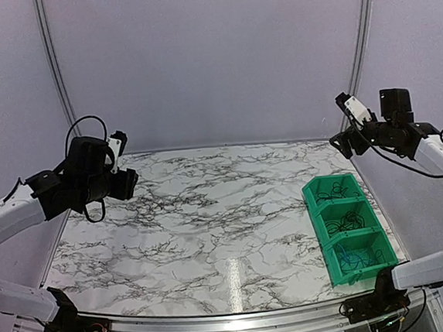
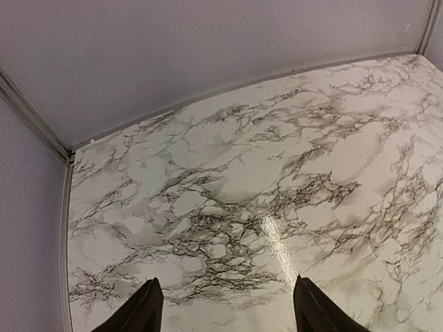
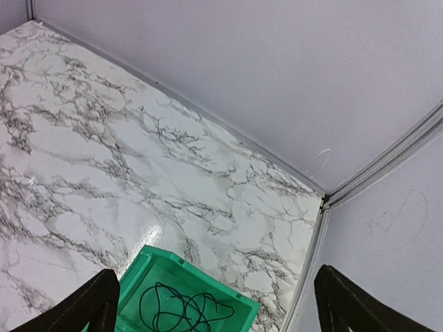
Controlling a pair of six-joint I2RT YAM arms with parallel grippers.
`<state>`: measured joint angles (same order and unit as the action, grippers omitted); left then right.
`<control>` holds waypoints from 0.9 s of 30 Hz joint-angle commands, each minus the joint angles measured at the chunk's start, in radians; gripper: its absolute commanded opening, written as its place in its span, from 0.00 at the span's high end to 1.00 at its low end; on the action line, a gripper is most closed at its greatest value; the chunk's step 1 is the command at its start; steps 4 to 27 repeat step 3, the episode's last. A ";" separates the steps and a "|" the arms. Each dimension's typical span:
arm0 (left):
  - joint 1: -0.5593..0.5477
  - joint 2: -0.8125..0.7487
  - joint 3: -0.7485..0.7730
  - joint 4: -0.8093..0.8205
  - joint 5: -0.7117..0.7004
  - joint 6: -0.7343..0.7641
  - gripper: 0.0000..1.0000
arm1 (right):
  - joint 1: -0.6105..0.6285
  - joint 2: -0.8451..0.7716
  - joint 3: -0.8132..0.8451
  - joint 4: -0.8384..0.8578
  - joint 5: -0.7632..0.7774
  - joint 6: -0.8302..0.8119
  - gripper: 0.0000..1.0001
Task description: Untangle the cables
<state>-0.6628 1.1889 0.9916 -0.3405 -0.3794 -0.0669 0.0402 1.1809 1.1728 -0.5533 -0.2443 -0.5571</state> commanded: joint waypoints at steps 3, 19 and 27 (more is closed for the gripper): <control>0.011 -0.075 -0.028 0.061 -0.121 -0.024 0.31 | 0.003 -0.083 -0.069 0.298 0.047 0.344 0.01; 0.011 -0.075 -0.028 0.061 -0.121 -0.024 0.31 | 0.003 -0.083 -0.069 0.298 0.047 0.344 0.01; 0.011 -0.075 -0.028 0.061 -0.121 -0.024 0.31 | 0.003 -0.083 -0.069 0.298 0.047 0.344 0.01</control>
